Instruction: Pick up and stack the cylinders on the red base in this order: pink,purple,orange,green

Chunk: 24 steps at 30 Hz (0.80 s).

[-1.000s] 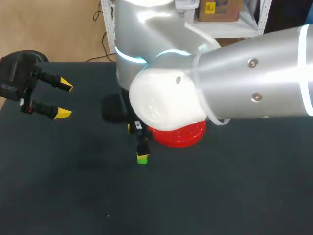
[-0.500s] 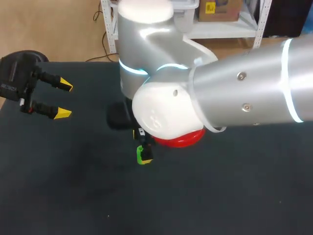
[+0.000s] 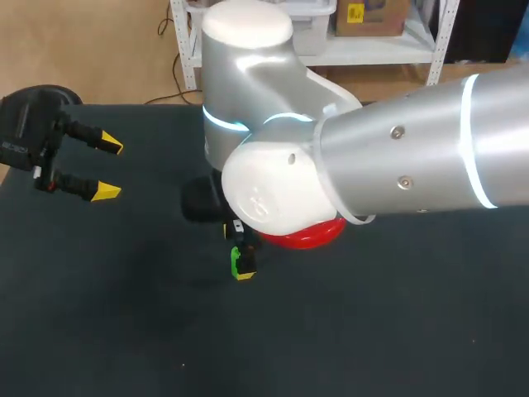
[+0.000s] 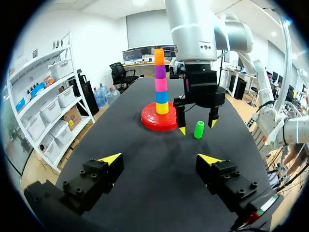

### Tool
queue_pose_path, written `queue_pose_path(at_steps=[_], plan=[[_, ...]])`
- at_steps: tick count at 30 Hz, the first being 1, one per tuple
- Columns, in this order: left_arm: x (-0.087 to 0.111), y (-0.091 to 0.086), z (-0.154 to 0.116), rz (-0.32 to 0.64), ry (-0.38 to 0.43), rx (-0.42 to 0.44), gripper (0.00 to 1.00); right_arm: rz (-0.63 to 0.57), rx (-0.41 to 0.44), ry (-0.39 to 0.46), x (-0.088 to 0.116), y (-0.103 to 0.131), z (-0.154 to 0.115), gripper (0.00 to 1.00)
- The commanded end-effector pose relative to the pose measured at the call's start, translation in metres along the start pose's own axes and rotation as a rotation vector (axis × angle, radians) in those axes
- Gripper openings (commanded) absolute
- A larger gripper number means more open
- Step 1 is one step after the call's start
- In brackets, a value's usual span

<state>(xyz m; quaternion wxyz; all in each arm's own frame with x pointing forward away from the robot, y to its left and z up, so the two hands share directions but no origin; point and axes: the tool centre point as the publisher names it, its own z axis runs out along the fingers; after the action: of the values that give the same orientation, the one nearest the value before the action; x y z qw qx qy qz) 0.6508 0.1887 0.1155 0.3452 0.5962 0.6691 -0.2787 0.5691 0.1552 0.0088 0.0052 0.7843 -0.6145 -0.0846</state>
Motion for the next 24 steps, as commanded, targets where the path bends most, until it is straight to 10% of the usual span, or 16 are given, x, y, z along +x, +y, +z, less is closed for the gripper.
queue_pose_path(at_steps=[1,9,12,14,24], plan=[[0.0014,-0.0002,-0.0001,0.003,-0.004,-0.002,1.0,0.005,-0.004,-0.001,0.0014,-0.0017,0.001,1.0],[0.0014,-0.0002,-0.0001,0.003,-0.004,-0.002,1.0,0.016,-0.009,0.0,0.0043,-0.0007,0.0033,1.0],[0.0014,-0.0002,-0.0001,0.003,-0.004,-0.002,1.0,0.018,-0.009,-0.002,0.0052,-0.0004,0.0033,0.53],[0.0014,-0.0002,-0.0001,0.003,-0.004,-0.002,1.0,0.017,-0.01,-0.001,0.0059,-0.0003,0.0036,0.02],[0.0014,-0.0002,-0.0001,0.003,-0.004,-0.002,1.0,0.026,-0.017,0.0,0.0087,-0.0003,0.0055,0.0]])
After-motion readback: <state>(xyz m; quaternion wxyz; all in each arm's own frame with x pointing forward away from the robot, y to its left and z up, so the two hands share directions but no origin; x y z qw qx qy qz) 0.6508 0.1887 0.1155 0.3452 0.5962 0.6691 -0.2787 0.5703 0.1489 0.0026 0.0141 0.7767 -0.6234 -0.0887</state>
